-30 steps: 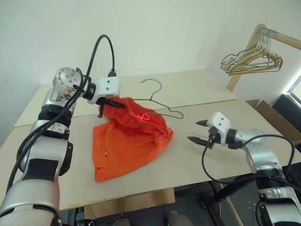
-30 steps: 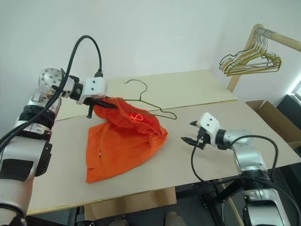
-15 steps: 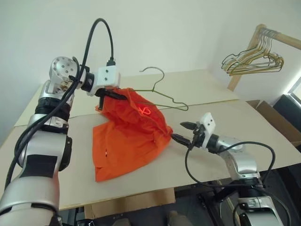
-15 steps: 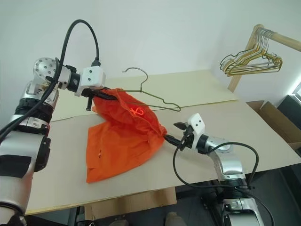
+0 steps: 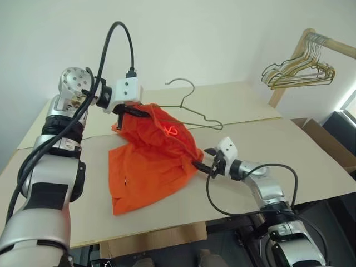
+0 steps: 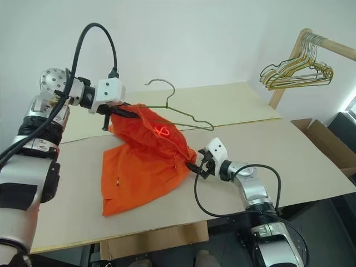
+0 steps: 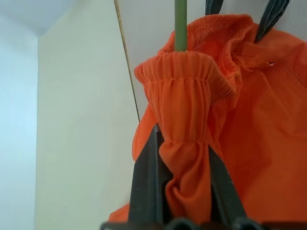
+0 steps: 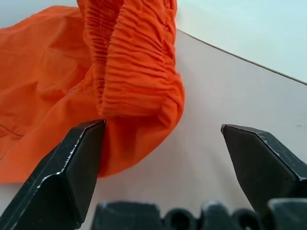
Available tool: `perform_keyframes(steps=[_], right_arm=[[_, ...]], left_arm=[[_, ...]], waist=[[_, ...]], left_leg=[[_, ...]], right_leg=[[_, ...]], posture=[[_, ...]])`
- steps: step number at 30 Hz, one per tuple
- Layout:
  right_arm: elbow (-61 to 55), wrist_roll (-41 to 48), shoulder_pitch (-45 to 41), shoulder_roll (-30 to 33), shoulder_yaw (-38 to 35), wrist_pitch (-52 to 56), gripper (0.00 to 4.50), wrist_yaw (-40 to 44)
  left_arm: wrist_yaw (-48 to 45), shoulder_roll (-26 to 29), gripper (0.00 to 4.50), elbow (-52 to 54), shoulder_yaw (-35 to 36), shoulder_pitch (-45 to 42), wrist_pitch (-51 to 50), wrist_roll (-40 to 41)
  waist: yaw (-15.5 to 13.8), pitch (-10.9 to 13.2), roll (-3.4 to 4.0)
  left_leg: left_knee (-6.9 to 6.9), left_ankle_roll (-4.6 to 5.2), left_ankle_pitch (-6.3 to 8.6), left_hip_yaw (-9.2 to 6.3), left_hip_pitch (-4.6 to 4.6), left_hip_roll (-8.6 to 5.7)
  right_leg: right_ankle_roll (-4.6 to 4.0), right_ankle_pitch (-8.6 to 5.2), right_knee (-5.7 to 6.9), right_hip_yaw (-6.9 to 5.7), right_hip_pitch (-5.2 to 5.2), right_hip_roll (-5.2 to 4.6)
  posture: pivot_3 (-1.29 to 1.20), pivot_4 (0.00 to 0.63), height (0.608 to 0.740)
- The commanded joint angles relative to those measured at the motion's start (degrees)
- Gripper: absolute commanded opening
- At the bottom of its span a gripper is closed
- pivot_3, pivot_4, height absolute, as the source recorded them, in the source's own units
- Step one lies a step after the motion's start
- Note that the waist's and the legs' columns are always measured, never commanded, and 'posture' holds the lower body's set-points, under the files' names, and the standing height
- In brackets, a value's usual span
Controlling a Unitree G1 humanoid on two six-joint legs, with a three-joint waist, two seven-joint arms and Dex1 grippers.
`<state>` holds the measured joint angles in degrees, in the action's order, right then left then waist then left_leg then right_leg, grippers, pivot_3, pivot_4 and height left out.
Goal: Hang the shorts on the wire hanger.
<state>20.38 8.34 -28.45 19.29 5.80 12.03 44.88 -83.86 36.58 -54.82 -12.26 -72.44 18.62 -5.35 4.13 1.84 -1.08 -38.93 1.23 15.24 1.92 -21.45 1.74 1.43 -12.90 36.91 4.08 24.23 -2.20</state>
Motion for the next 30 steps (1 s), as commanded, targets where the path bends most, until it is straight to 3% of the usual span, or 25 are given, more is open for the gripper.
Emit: perform_keyframes(steps=[1,11,21,30], right_arm=[[1.3,-1.0,-2.1,-0.1,-0.1,-2.8,3.57,-0.4],[1.6,0.9,-2.5,-1.1,-1.3,-1.5,0.09,0.1],[-6.0,12.2,-2.6,4.0,-8.5,16.6,0.04,3.6],[-10.3,25.7,-2.8,13.3,-13.4,36.5,0.04,12.6]], left_arm=[[1.0,0.5,0.00,0.7,1.6,-1.9,0.5,1.0],[1.4,0.6,0.00,0.6,1.4,-0.7,1.0,0.8],[1.1,2.7,0.00,1.3,2.1,0.6,4.4,1.4],[-6.9,4.7,0.00,3.0,7.1,1.2,4.7,9.9]], waist=[[0.0,0.0,0.00],[-0.1,0.0,0.00],[-0.1,0.0,0.00],[0.0,0.0,0.00]], left_leg=[[0.00,0.00,0.00,0.00,0.00,0.00],[0.00,0.00,0.00,-0.01,-0.02,0.00],[-0.01,0.00,0.00,-0.03,-0.04,0.00],[-0.01,0.00,0.00,-0.03,-0.05,0.01]], right_leg=[[0.00,0.00,-0.01,0.00,0.00,0.00],[0.00,0.00,-0.02,-0.01,0.00,-0.01],[0.00,0.00,-0.01,-0.01,0.00,-0.02],[0.00,0.00,-0.02,-0.06,0.00,-0.02]], posture=[[-0.01,0.000,0.740],[0.00,0.000,0.740],[-0.01,0.000,0.740],[-0.02,0.000,0.740]])
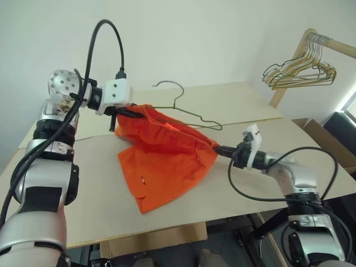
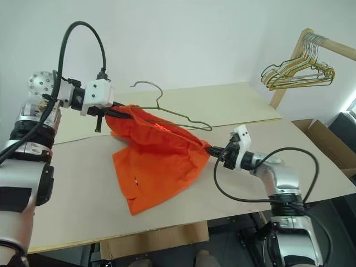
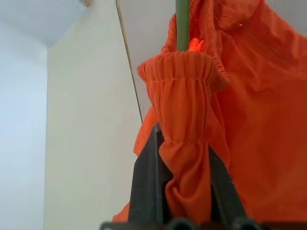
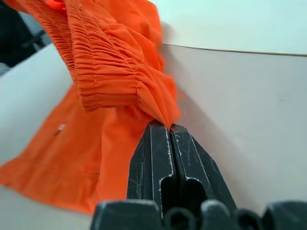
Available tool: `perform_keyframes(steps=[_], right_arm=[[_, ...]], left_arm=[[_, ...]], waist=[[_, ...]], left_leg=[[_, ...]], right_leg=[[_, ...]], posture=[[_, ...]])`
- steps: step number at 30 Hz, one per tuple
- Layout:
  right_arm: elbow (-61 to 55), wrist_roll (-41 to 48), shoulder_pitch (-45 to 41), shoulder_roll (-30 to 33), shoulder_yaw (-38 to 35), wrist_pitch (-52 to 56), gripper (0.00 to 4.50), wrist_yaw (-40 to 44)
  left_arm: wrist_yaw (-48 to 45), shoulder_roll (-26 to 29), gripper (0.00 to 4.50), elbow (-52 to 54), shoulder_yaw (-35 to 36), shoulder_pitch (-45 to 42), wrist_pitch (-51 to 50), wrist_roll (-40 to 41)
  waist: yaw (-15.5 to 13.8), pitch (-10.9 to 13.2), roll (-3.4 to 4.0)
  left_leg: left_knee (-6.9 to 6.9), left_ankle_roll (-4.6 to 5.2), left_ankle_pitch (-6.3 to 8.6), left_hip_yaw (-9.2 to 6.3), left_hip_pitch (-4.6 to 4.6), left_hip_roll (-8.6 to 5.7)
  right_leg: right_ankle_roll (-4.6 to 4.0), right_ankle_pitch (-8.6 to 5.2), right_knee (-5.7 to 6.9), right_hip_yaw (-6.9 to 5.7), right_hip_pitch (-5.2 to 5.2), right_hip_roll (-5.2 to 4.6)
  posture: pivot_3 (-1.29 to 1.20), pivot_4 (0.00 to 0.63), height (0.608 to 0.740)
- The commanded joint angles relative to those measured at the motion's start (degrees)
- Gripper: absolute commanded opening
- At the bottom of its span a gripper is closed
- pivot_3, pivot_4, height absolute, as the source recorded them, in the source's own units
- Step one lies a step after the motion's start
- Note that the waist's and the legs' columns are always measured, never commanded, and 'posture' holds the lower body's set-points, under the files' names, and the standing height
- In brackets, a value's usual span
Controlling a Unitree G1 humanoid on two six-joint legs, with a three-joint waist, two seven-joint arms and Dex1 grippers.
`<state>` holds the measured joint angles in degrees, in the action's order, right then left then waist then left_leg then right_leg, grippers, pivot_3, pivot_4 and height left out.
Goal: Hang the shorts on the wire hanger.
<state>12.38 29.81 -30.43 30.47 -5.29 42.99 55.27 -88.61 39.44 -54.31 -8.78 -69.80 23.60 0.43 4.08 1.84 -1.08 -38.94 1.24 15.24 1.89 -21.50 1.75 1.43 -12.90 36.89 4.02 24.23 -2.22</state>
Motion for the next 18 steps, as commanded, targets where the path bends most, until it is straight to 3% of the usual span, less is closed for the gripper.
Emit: perform_keyframes(steps=[1,8,18], right_arm=[[-2.2,5.3,-1.1,2.9,-2.2,7.7,0.04,2.9],[0.4,7.4,-1.2,6.5,1.0,14.5,0.04,7.6],[5.5,7.7,-3.0,7.1,2.4,18.2,0.04,10.6]], left_arm=[[-3.1,2.1,0.00,2.5,4.1,-1.6,-0.8,5.2],[-3.9,5.9,0.00,2.9,0.4,-1.1,2.7,10.7],[-3.9,11.9,0.00,5.8,-9.2,-0.4,3.8,20.3]], waist=[[0.0,0.0,0.00],[0.0,0.0,0.00],[-0.1,0.0,0.00]], left_leg=[[0.00,0.00,0.00,0.00,0.00,0.01],[-0.02,0.00,0.00,0.01,0.02,0.01],[-0.04,0.01,0.00,0.01,-0.03,0.01]], right_leg=[[0.00,0.00,0.00,0.00,0.00,0.00],[0.01,-0.01,0.02,0.01,0.00,0.00],[0.02,-0.01,0.02,0.00,0.04,0.00]], posture=[[-0.02,0.000,0.740],[-0.03,0.000,0.740],[-0.02,0.000,0.740]])
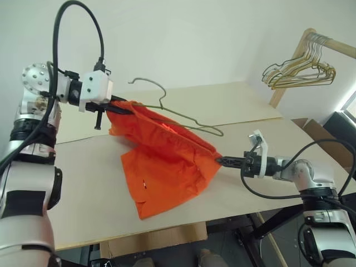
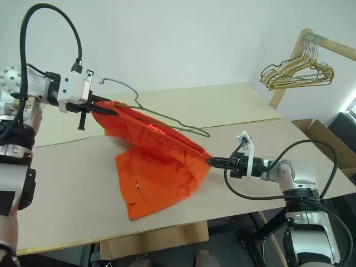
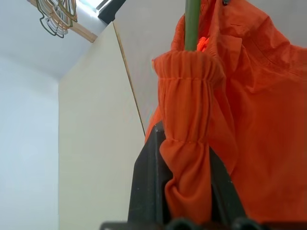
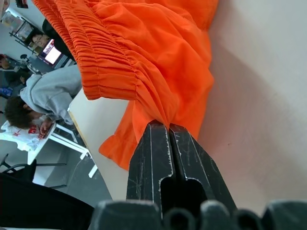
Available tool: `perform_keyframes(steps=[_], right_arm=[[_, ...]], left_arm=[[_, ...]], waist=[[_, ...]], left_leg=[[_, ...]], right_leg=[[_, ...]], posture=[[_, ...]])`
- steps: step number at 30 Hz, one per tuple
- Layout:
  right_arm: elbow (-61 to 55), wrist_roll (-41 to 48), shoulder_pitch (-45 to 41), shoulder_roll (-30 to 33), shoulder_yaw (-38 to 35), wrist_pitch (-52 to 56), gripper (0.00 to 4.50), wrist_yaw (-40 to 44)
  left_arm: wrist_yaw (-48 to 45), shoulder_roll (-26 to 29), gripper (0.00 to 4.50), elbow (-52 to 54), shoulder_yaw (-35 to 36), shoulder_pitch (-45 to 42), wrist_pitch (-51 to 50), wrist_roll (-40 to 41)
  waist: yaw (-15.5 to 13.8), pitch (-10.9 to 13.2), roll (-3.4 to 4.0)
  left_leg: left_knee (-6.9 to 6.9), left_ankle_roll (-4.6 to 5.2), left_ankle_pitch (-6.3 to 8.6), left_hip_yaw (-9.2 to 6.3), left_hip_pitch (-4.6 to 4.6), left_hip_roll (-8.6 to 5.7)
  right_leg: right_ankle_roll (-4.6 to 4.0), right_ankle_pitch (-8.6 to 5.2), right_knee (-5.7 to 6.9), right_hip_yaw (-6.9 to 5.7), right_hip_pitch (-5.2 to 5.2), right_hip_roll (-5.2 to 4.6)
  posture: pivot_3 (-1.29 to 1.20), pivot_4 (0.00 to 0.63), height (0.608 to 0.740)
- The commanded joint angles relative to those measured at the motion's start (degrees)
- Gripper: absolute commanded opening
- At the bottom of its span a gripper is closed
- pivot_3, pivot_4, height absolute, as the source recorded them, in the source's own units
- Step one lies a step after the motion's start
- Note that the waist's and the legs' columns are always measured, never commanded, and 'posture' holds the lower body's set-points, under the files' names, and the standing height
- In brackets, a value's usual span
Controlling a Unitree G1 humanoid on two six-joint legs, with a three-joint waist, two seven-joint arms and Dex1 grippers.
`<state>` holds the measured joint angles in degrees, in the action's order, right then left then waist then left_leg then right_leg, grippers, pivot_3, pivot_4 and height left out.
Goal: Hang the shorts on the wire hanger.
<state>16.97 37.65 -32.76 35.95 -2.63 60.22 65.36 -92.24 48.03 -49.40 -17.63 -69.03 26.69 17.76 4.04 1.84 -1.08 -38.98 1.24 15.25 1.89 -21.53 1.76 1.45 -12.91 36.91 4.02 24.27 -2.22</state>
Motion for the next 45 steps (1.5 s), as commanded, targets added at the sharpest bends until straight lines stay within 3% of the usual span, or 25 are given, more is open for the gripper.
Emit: perform_keyframes(steps=[1,7,17,26,33,39,45], right_arm=[[1.2,-0.3,-0.7,1.6,-0.2,0.9,0.04,0.6],[1.7,-0.6,-0.8,1.6,-0.2,1.1,0.04,0.5],[0.2,-0.4,-0.8,1.4,0.3,1.3,0.04,-0.5],[-13.0,-2.8,1.6,3.7,1.9,-6.5,0.04,-0.1],[-21.6,-11.2,-7.7,5.9,8.0,-11.4,0.04,-5.4],[-22.9,-18.1,-12.9,7.8,13.8,-17.2,0.04,-4.1],[-22.8,-18.5,-16.5,8.0,15.6,-16.0,0.04,-1.1]], left_arm=[[-0.3,3.8,0.00,0.5,-1.1,-1.3,1.2,3.0],[-0.3,5.4,0.00,-3.7,-4.1,-2.0,6.6,-1.1],[-0.3,2.9,0.00,-11.1,-1.3,-2.9,12.0,-9.8],[8.8,0.0,0.00,-12.9,0.3,-1.4,15.1,-18.4],[12.4,-3.0,0.00,-12.4,3.2,1.0,13.4,-18.8],[14.3,-4.2,0.00,-12.0,5.2,2.2,12.6,-19.3],[17.2,-5.1,0.00,-10.2,6.6,4.4,10.7,-19.6]], waist=[[0.0,0.0,0.00],[0.0,0.0,0.00],[-0.1,0.0,0.00],[-0.4,0.0,0.00],[0.0,0.0,0.00],[-0.2,0.0,0.00],[-0.2,0.0,0.00]], left_leg=[[0.00,0.00,0.00,0.00,0.00,0.00],[-0.01,0.00,0.00,0.00,0.00,-0.01],[-0.03,0.00,0.00,0.01,-0.05,-0.01],[-0.07,0.00,0.00,-0.02,-0.26,-0.01],[-0.09,0.00,0.00,0.01,-0.22,0.02],[-0.09,0.00,0.00,0.00,-0.35,0.02],[-0.12,0.01,0.00,0.01,-0.43,-0.02]], right_leg=[[0.00,0.00,0.00,0.00,0.00,0.00],[0.01,-0.01,0.00,0.00,0.00,0.00],[0.01,-0.01,-0.02,-0.02,0.01,0.00],[0.01,-0.01,-0.01,-0.07,0.14,-0.01],[0.02,-0.01,0.08,-0.06,0.19,-0.01],[0.00,0.00,0.01,-0.10,0.24,-0.01],[0.00,0.00,-0.03,-0.13,0.27,-0.10]], posture=[[-0.02,0.000,0.740],[-0.01,0.000,0.740],[-0.01,0.000,0.740],[-0.02,0.000,0.740],[-0.03,0.000,0.740],[-0.03,0.000,0.740],[-0.02,0.000,0.740]])
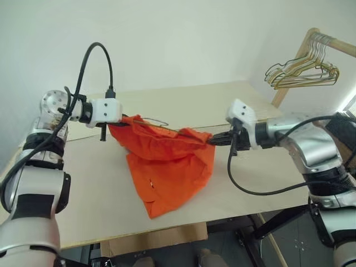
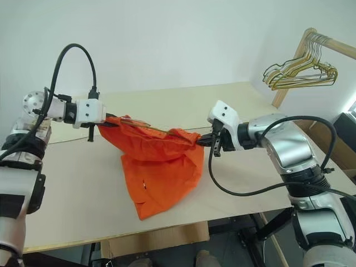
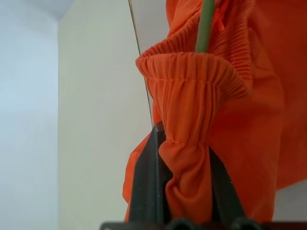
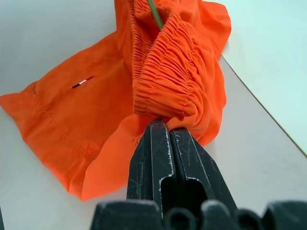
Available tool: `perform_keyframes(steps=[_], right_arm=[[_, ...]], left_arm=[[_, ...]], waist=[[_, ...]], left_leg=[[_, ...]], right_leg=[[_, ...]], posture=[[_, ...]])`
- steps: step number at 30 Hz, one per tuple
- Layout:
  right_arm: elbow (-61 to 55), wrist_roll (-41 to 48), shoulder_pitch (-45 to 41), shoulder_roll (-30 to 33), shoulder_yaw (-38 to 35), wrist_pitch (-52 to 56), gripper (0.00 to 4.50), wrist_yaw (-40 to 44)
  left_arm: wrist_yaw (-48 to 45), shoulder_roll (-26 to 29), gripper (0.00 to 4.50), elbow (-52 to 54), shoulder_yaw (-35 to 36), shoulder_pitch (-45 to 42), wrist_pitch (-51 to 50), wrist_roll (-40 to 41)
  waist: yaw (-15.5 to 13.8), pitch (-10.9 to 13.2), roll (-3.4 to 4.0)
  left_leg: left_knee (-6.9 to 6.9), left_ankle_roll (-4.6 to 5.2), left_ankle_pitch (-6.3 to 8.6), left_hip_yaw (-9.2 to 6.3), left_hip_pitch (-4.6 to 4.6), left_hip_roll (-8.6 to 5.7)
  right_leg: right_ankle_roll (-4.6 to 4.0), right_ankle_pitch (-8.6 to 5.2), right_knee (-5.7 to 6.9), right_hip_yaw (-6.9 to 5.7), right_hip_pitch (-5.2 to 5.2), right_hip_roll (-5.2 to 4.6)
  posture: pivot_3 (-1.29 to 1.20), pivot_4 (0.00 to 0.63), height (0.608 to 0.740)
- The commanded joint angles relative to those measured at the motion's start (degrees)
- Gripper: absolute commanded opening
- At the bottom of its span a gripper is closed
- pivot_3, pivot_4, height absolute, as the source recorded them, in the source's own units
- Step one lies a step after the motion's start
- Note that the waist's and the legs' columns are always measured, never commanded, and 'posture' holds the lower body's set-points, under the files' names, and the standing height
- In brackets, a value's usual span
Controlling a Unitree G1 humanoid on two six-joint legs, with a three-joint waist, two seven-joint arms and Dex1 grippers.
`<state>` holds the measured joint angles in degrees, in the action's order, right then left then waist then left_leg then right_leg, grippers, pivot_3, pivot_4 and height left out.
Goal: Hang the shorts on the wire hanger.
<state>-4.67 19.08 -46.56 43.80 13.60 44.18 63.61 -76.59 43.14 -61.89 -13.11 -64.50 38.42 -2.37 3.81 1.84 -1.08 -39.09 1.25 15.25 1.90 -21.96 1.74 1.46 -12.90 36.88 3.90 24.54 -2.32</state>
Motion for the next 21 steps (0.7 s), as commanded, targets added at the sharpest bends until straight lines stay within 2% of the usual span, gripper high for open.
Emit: perform_keyframes(steps=[1,10,14,17,21], right_arm=[[-0.9,0.4,-3.7,-0.4,-0.7,0.6,0.04,0.6],[-0.4,-2.0,-7.6,-1.3,2.8,0.2,0.04,1.7],[0.0,-12.9,-6.1,1.9,9.1,-9.6,0.04,0.2],[1.8,-14.4,-6.3,1.4,8.6,-10.8,0.04,-0.4],[2.0,-17.5,-5.2,1.2,6.8,-19.5,0.04,-2.4]], left_arm=[[1.4,-0.5,0.00,3.0,2.4,0.8,-1.2,1.1],[2.0,-3.4,0.00,10.3,5.6,6.0,-5.3,4.0],[3.5,-3.7,0.00,12.2,6.8,7.0,-7.5,4.3],[3.4,-3.7,0.00,12.8,7.4,7.5,-8.4,4.6],[3.4,-4.4,0.00,14.6,7.6,9.1,-9.3,5.1]], waist=[[0.0,0.0,0.00],[0.0,0.0,0.00],[0.0,0.0,0.00],[0.1,0.0,0.00],[0.1,0.0,0.00]], left_leg=[[0.00,0.00,0.00,0.00,0.00,0.00],[-0.03,0.00,0.00,-0.01,0.03,0.00],[-0.04,0.00,0.00,-0.01,0.00,0.00],[-0.03,0.00,0.00,-0.01,-0.01,-0.01],[-0.03,0.00,0.00,-0.01,0.02,0.00]], right_leg=[[0.00,0.00,0.01,-0.01,0.00,0.00],[-0.02,0.01,0.10,-0.02,0.00,0.00],[-0.02,0.01,0.09,-0.02,0.02,-0.01],[-0.02,0.01,0.09,-0.02,0.05,-0.01],[-0.03,0.01,0.11,-0.02,0.05,0.00]], posture=[[-0.02,0.000,0.740],[-0.02,0.000,0.740],[-0.02,0.000,0.740],[-0.02,0.000,0.740],[-0.03,0.000,0.740]])
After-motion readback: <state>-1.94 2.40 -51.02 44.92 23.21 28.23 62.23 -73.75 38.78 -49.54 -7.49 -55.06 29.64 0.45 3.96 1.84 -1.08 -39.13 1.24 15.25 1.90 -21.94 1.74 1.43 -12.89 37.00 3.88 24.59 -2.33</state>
